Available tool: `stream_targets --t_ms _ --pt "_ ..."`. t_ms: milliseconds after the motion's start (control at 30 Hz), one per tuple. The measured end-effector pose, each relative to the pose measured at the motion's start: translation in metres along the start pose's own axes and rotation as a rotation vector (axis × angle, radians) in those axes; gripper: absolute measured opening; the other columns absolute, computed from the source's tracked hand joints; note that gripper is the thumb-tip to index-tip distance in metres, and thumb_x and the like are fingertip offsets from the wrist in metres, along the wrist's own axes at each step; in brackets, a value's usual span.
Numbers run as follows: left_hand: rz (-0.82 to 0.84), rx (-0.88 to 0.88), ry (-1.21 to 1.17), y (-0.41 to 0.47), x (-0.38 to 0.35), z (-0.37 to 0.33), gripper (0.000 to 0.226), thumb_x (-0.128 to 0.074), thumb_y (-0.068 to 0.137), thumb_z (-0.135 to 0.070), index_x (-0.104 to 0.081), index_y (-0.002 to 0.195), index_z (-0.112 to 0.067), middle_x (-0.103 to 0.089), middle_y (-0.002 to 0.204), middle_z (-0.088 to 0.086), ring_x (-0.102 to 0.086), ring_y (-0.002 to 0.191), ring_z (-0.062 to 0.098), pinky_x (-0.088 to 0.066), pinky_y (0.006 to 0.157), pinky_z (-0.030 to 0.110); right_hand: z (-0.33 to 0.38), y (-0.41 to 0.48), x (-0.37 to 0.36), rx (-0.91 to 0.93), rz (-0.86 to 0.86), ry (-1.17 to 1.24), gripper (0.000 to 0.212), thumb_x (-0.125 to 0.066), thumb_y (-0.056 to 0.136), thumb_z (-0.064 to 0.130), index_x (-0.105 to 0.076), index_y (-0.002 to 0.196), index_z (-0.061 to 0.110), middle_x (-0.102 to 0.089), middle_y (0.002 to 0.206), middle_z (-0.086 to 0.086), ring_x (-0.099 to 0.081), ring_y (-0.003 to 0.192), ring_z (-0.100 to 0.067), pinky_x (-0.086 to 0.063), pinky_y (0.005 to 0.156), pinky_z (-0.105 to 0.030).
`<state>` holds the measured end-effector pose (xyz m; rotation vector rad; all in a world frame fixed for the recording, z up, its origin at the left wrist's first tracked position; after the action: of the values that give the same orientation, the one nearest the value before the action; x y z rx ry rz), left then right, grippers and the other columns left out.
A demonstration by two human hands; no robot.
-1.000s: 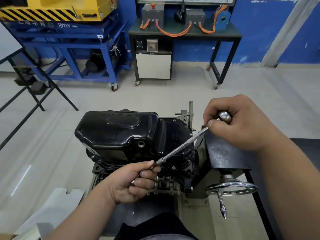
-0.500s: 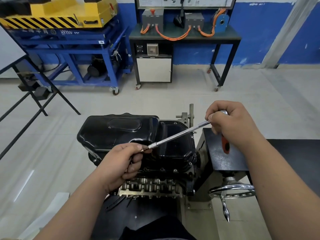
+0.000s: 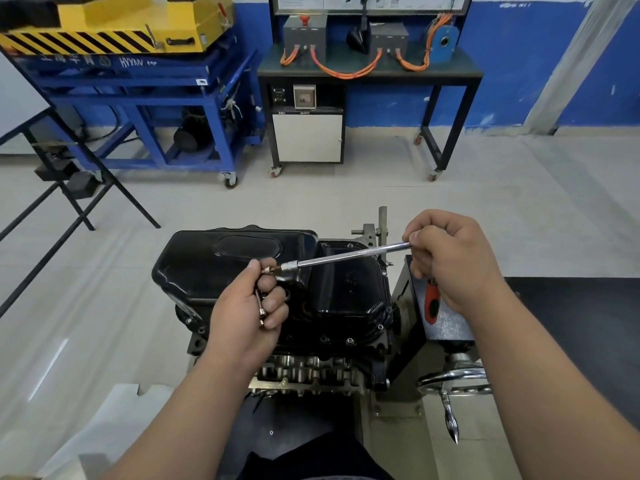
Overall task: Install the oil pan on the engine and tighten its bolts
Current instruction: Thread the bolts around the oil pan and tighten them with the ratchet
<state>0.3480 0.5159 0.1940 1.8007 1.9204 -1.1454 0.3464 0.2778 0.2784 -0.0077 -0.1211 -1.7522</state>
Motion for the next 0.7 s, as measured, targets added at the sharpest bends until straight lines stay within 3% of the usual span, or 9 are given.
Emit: stream_targets --t_ms 100,167,333,467,567,667,700 --pt "-0.093 0.049 -0.151 0.001 -0.003 0.013 0.027 -0.040 0.098 -0.030 -0.057 0.083 -0.016 -0.039 0.053 -0.009 -0.033 0.036 0.004 -0.020 0.027 0.015 0.007 -0.011 0.000 0.066 -0.057 -0.133 0.017 -0.050 0.068 0.017 -0.062 0.057 0.022 -0.044 0.042 0.012 -0.035 0.040 -0.008 -0.034 0.048 -0.027" --pt "-0.121 0.087 -0.238 0.001 -0.005 0.021 0.030 -0.040 0.099 -0.033 -0.058 0.083 -0.015 -0.039 0.053 -0.009 -0.033 0.036 0.003 -0.021 0.028 0.015 0.014 -0.020 -0.002 0.103 -0.071 -0.193 0.015 -0.050 0.067 0.018 -0.062 0.060 0.023 -0.045 0.043 0.010 -0.035 0.039 -0.008 -0.031 0.042 -0.018" --pt "-0.165 0.137 -0.249 0.002 -0.006 0.038 0.031 -0.040 0.099 -0.034 -0.060 0.084 -0.015 -0.040 0.052 -0.009 -0.033 0.035 0.004 -0.021 0.027 0.015 0.033 -0.039 -0.011 0.181 -0.017 -0.304 0.021 -0.055 0.076 0.006 -0.062 0.066 0.023 -0.044 0.042 0.013 -0.034 0.037 -0.004 -0.028 0.036 -0.014" --pt "-0.166 0.316 -0.197 -0.001 0.012 0.072 0.029 -0.040 0.098 -0.033 -0.055 0.080 -0.016 -0.038 0.050 -0.009 -0.031 0.033 0.003 -0.019 0.025 0.014 0.042 -0.051 -0.031 0.177 0.177 -0.543 0.009 -0.055 0.074 0.022 -0.059 0.069 0.029 -0.054 0.054 0.017 -0.044 0.042 -0.004 -0.032 0.039 -0.011" --pt "-0.174 0.508 -0.078 -0.006 0.036 0.105 0.030 -0.040 0.098 -0.031 -0.051 0.076 -0.013 -0.036 0.047 -0.008 -0.028 0.030 0.003 -0.015 0.024 0.011 0.039 -0.051 -0.050 0.151 0.340 -0.769 0.007 -0.053 0.076 0.033 -0.058 0.071 0.031 -0.057 0.075 0.028 -0.052 0.060 0.005 -0.039 0.052 -0.009" --pt "-0.186 0.672 0.002 -0.008 0.055 0.139 0.034 -0.039 0.098 -0.031 -0.052 0.073 -0.011 -0.034 0.046 -0.007 -0.026 0.028 0.003 -0.015 0.024 0.010 0.022 -0.051 -0.072 0.127 0.471 -0.961 0.004 -0.053 0.083 0.035 -0.054 0.080 0.033 -0.057 0.068 0.015 -0.052 0.061 0.003 -0.035 0.046 -0.014" --pt "-0.186 0.706 0.026 -0.008 0.058 0.149 0.035 -0.040 0.098 -0.030 -0.051 0.071 -0.011 -0.034 0.046 -0.007 -0.026 0.028 0.003 -0.015 0.024 0.010 0.016 -0.052 -0.078 0.132 0.496 -1.003 0.003 -0.052 0.084 0.035 -0.054 0.085 0.033 -0.057 0.071 0.013 -0.053 0.065 0.000 -0.038 0.052 -0.017"
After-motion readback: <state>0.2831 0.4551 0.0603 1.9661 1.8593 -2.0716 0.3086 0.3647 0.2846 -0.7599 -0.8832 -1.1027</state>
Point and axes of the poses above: each hand's wrist, its own y-axis towards the middle knuckle, its own x-axis out of the back of the hand, z = x × y, the point moved 8 cm from there along y, towards the middle knuckle
